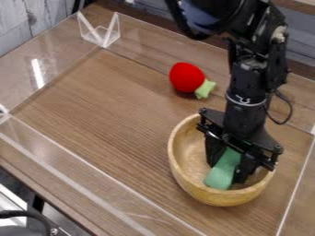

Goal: Put the green block in the brown bowl

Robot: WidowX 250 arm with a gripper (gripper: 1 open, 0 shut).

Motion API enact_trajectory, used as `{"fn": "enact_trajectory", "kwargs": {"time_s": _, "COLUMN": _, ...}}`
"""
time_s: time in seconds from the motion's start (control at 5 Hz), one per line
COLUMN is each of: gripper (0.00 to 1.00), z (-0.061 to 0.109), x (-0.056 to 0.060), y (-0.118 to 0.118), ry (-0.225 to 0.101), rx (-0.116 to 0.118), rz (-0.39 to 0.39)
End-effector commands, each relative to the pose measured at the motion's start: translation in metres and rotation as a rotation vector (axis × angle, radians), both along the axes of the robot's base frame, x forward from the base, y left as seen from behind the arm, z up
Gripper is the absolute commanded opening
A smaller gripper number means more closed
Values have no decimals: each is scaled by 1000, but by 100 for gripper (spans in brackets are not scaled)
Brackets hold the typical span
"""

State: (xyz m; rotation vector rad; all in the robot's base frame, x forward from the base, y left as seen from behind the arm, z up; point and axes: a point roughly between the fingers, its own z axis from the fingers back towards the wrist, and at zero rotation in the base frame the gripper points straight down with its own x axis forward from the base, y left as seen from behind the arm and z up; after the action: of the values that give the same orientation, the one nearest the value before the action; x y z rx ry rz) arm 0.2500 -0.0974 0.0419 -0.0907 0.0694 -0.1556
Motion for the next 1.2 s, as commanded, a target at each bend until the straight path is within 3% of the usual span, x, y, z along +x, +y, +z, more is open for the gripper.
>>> {"fn": "enact_trajectory", "kwargs": {"time_s": 0.0, "gripper": 0, "z": 13, "x": 6, "y": 4, "ry": -41, "rx": -15, "rz": 16}}
{"fn": "enact_trajectory", "kwargs": {"time_s": 0.2, "gripper": 100, "z": 18, "x": 6, "y": 5, "ry": -38, "rx": -19, "rz": 18}}
{"fn": "enact_trajectory", "kwargs": {"time_s": 0.4, "gripper": 100, "z": 32, "x": 7, "y": 9, "ry": -61, "rx": -30, "rz": 29}}
{"fn": "enact_trajectory", "kwargs": {"time_s": 0.8, "gripper": 100, "z": 100, "x": 17, "y": 32, "ry": -218, "rx": -76, "rz": 95}}
{"fn": "enact_trajectory", "kwargs": {"time_s": 1.0, "gripper": 100, "z": 124, "x": 29, "y": 47, "ry": -270, "rx": -79, "rz": 135}}
